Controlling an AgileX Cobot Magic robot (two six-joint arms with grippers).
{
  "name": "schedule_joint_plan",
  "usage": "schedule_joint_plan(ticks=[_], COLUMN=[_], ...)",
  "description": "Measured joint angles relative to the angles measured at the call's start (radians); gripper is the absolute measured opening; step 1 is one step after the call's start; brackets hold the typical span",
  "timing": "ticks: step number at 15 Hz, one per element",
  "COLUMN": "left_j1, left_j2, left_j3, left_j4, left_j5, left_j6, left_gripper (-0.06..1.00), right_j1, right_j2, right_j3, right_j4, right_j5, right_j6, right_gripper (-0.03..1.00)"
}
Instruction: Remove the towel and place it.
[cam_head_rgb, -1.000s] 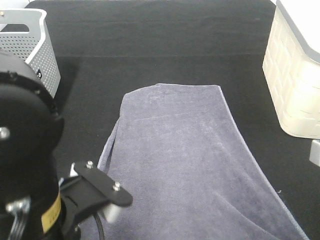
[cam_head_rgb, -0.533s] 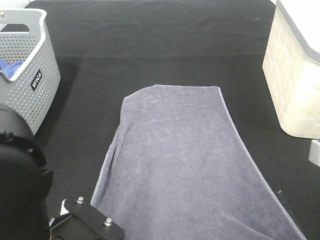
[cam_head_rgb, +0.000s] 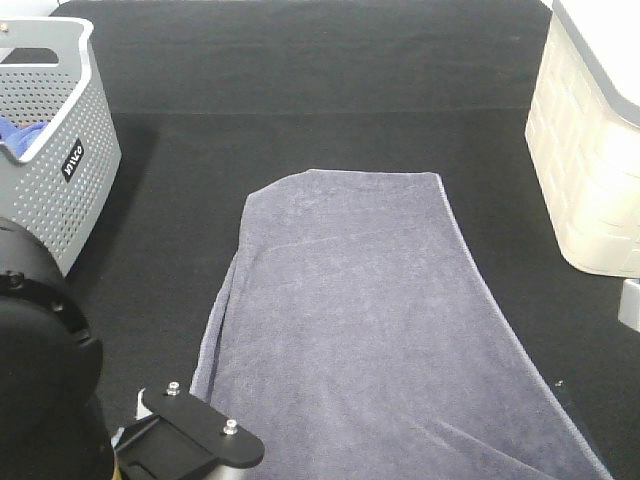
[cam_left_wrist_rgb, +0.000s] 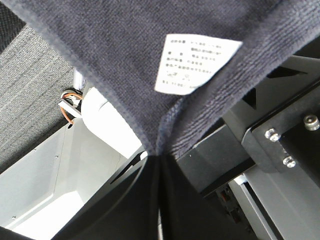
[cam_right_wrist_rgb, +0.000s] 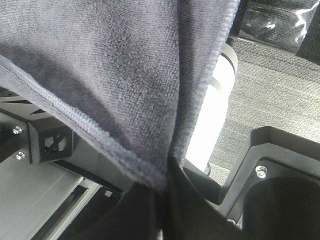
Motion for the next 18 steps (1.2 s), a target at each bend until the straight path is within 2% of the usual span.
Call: schedule_joint_plan(ticks=[17,18], left_j1=[0.000,0.000], left_j2=[0.000,0.000], left_j3=[0.000,0.000], left_j4=[0.000,0.000], left_j5=[0.000,0.000], left_j6=[0.000,-0.003], left_gripper=[0.00,0.01], right_j1=[0.000,0.000], right_j2=[0.000,0.000], right_j3=[0.000,0.000], right_j4=[0.000,0.000], right_j5=[0.000,0.000], right_j6=[0.000,0.000], right_gripper=[0.00,0.03])
